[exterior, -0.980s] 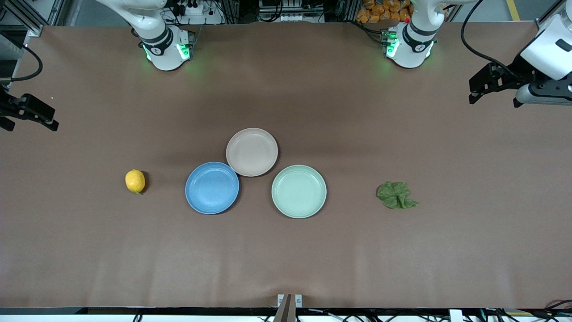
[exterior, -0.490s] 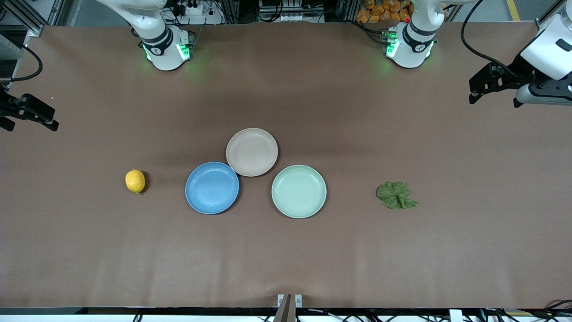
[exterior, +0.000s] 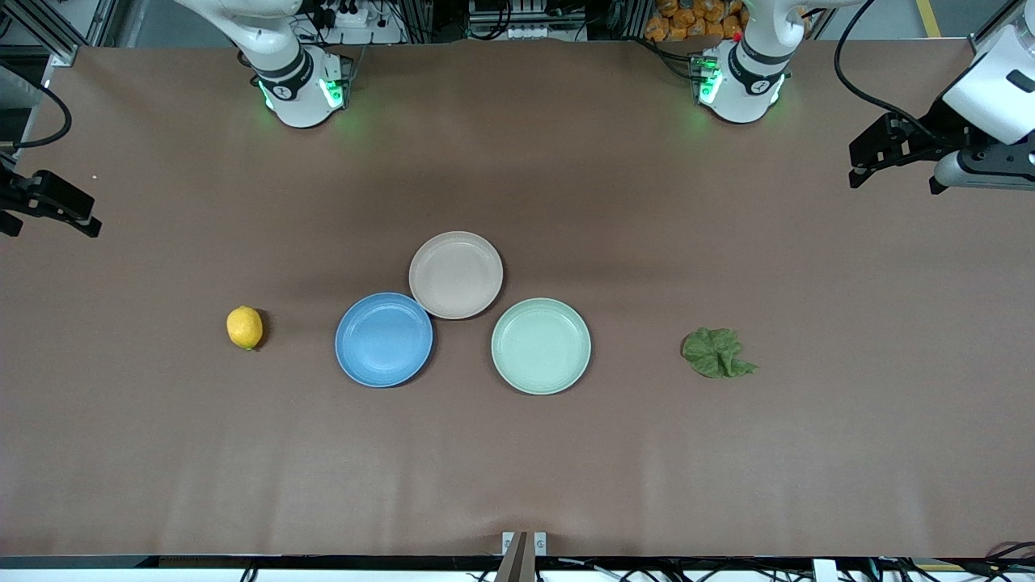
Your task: Pick lemon and lettuce from blue and beige plates
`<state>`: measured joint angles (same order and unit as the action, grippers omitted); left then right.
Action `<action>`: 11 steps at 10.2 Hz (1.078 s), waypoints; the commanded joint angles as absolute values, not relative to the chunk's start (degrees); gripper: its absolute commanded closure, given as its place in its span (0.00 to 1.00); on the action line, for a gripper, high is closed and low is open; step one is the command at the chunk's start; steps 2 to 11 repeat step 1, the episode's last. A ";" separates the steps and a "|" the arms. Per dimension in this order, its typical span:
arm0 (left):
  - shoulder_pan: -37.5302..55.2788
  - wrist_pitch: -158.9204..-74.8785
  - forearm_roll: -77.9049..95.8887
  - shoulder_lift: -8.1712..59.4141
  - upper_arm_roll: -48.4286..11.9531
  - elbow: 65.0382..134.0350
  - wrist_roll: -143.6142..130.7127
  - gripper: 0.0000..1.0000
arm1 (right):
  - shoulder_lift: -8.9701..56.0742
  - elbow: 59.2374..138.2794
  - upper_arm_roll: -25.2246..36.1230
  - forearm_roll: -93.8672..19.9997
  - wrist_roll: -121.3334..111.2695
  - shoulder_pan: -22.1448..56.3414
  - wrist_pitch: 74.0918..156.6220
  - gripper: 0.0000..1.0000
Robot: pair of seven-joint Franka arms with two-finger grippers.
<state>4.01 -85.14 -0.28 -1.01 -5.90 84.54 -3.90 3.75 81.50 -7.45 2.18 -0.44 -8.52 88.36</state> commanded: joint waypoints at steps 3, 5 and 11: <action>3.34 -83.94 0.00 -0.97 -6.06 83.50 -2.11 0.00 | 4.75 79.63 -8.00 2.20 0.44 -9.14 87.19 0.00; 3.34 -83.94 0.00 -0.97 -6.06 83.50 -2.11 0.00 | 4.75 79.63 -8.00 2.20 0.44 -9.14 87.19 0.00; 3.34 -83.94 0.00 -0.97 -6.06 83.50 -2.11 0.00 | 4.75 79.63 -8.00 2.20 0.44 -9.14 87.19 0.00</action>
